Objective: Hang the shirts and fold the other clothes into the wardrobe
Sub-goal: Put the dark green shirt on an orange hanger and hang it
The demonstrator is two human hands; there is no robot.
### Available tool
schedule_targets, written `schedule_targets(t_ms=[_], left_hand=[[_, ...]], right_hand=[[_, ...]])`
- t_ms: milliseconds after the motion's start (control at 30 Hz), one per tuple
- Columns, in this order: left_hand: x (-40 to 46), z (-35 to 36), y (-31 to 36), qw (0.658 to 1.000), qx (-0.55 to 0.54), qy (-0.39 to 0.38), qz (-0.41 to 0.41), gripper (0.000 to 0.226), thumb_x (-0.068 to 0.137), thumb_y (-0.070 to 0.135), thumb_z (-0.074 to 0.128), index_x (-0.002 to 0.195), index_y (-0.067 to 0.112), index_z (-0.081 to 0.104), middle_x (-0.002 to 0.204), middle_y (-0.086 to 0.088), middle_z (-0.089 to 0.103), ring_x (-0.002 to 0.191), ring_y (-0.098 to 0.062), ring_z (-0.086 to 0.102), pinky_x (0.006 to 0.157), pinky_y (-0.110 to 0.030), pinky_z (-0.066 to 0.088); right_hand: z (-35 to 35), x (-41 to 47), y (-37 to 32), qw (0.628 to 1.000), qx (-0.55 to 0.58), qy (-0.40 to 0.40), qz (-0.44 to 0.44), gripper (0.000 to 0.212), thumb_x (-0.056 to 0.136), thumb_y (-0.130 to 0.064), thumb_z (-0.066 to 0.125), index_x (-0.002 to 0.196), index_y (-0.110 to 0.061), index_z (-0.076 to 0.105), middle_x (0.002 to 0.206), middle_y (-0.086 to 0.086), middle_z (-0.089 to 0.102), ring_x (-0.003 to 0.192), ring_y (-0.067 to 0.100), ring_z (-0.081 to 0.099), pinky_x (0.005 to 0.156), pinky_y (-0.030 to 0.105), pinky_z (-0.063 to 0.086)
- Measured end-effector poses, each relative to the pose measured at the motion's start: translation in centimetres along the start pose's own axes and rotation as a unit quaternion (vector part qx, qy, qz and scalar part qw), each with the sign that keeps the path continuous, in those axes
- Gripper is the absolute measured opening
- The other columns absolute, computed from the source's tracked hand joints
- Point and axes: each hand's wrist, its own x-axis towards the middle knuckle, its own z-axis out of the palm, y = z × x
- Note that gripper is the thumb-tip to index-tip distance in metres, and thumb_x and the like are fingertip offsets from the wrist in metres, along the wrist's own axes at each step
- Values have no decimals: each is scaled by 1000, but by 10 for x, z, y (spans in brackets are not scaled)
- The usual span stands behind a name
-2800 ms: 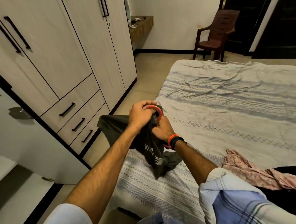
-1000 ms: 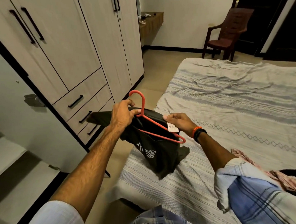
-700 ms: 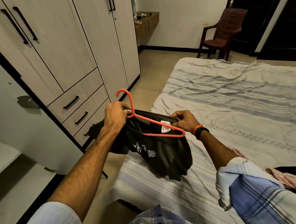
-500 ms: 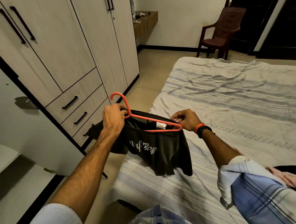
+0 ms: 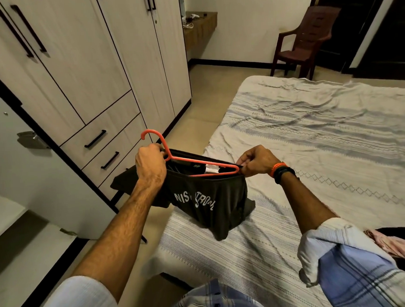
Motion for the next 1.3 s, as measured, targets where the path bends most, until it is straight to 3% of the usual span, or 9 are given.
schedule_targets(t_ms=[133,367,600,733,867,1067,1167,1300], left_hand=[[1,4,-3,1000,16,-5,-1,20,95,13,58,111,4,67,100,-11,70,87,-20,70,77,-33,60],[-3,16,7,999,6,-34,-21,17,96,14,58,107,4,66,100,-10,68,87,-19,69,79,-34,60],[-5,24,16,1000,9,-22,9,17,95,15,60,108,6,66,100,-8,69,86,-17,69,79,-32,60],[-10,28,26,999,-1,-13,37,14,94,14,61,104,6,69,97,-7,70,81,-16,70,72,-30,61],[-9,26,34,998,-40,-8,40,19,91,17,67,106,6,72,98,-7,71,78,-12,68,67,-22,58],[-7,23,33,996,-87,-3,-1,29,88,19,71,112,3,69,103,-11,69,82,-17,68,66,-22,57],[-7,23,31,995,-96,-12,-6,32,87,21,72,114,5,69,103,-9,70,78,-16,69,62,-20,57],[-6,19,27,993,-115,-31,-10,31,86,23,72,113,7,69,100,-6,71,65,-6,64,53,-10,50]], right_hand=[[6,1,-4,994,108,28,2,12,77,6,70,77,-5,74,80,11,74,77,26,73,75,40,62],[34,-4,-38,991,84,80,-67,9,79,1,70,79,-7,75,76,1,72,67,11,71,55,23,59],[51,-1,-64,971,156,173,-55,2,77,-6,73,77,-5,75,77,2,72,62,10,70,52,24,58],[67,-4,-72,982,135,107,-80,2,79,-6,72,80,-7,73,80,3,72,63,11,72,60,29,62],[73,-2,-64,988,84,8,-127,13,79,-3,70,88,-12,73,86,0,74,75,10,72,70,24,60],[81,7,-41,990,-13,2,-138,35,71,-3,83,101,-18,73,90,-7,72,75,2,64,69,10,48],[91,7,-37,987,-62,13,-148,24,74,-17,85,97,-19,75,84,-9,67,76,0,59,68,12,42],[100,8,-34,983,-46,9,-175,3,86,-21,74,88,-22,71,80,-6,67,76,8,59,70,22,43]])
